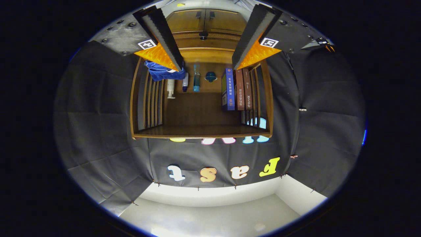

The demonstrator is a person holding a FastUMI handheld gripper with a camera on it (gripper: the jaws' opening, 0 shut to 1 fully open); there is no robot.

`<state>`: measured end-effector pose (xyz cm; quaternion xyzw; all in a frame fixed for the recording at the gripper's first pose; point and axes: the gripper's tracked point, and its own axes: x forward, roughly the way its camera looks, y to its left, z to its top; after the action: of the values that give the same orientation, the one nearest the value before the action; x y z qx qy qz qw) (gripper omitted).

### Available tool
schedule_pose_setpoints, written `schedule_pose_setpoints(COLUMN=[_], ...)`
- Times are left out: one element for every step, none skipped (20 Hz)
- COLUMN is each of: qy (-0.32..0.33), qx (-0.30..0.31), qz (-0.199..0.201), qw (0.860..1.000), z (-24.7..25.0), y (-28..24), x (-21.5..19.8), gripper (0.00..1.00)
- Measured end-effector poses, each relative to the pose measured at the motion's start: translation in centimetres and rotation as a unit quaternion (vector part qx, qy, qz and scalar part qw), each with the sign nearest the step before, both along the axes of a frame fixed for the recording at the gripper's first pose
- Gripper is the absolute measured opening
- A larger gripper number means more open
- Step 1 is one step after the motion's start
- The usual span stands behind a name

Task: Pull open the drawer, take out the items inside it, and place them on the countertop above the cabinet.

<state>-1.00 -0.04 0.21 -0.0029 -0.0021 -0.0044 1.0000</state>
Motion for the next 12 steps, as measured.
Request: schedule_pose_setpoints(qy=[0.001,0.001,0.002,0.002,0.005,0.009,0.014,0.018,0.02,0.024,0.029,0.035], qx=[-0.001,-0.001,-0.001,-0.002,-0.003,-0.003,-0.003,-0.003,-0.003,-0.003,-0.002,-0.001], qz=[-0.001,-0.002,-0.002,-0.003,-0.003,-0.004,-0.004,-0.005,-0.004,-0.004,-0.005,-0.006], qw=[1.0,1.0,1.0,1.0,1.0,1.0,1.0,1.0,1.0,1.0,1.0,0.999], z=[-0.1,-0.2,-0.3,-0.5,-0.8,-1.3,-1.8,-2.4,-2.9,-3.6,-4.3,-5.1], y=[-0.2,-0.2,-0.2,-0.3,-0.2,-0.2,-0.3,-0.3,-0.3,-0.3,-0.3,-0.4], x=[0.1,0.2,0.4,0.5,0.8,1.1,1.4,1.8,2.2,2.7,3.3,3.9], gripper=[0.98,0.98,0.98,0.98,0.98,0.98,0.98,0.98,0.98,0.98,0.98,0.98])
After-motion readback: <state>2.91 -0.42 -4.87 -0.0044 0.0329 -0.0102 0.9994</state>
